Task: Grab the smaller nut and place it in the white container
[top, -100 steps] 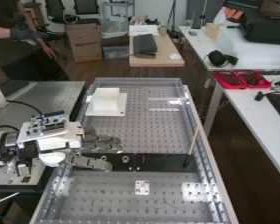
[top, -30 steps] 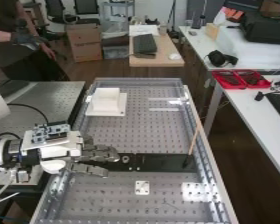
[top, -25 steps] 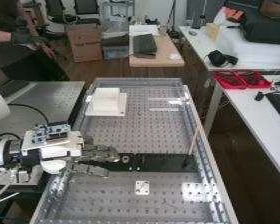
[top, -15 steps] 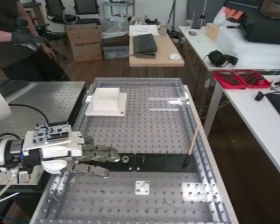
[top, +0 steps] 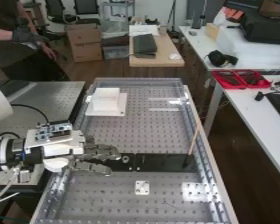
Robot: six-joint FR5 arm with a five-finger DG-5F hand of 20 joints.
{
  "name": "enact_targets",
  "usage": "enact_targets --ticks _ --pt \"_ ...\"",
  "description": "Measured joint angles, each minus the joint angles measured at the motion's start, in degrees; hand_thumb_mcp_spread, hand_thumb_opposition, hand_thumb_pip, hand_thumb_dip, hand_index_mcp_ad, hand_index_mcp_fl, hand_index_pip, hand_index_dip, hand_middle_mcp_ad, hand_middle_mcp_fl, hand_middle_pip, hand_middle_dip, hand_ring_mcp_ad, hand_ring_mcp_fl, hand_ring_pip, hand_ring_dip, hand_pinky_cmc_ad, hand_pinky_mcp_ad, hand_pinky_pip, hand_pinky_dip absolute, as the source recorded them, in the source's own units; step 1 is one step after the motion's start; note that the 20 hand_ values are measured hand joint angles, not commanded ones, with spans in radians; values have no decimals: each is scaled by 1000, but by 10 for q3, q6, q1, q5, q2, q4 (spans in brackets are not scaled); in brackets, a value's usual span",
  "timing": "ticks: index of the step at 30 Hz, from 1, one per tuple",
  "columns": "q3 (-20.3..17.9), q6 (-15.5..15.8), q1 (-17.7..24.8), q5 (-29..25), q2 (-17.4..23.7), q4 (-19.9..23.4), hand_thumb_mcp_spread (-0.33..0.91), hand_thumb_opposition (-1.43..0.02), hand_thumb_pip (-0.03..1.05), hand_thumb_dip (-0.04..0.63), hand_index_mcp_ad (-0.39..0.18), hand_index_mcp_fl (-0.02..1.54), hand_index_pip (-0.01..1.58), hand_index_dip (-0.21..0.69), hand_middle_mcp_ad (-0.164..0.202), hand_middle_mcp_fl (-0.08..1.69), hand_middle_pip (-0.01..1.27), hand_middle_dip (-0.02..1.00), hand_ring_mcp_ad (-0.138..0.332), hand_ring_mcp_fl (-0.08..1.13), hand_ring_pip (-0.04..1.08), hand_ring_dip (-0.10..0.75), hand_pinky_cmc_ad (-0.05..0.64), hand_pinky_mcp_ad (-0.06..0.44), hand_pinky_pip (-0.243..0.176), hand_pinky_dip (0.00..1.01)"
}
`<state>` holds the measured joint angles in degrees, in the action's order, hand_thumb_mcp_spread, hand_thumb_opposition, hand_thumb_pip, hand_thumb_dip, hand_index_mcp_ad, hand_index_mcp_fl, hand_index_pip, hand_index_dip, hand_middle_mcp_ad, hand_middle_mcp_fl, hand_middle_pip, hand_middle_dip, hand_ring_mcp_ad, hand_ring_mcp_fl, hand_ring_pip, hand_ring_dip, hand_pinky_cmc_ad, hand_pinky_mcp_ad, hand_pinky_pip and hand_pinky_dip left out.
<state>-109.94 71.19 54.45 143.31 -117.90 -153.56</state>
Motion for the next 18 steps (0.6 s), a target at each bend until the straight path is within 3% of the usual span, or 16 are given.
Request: enact_targets --ticks 18 --pt "3 2 4 1 0 -9 450 -846 667 223 -183 23 1555 201 56 87 129 229 108 0 89 89 363 279 -26 253"
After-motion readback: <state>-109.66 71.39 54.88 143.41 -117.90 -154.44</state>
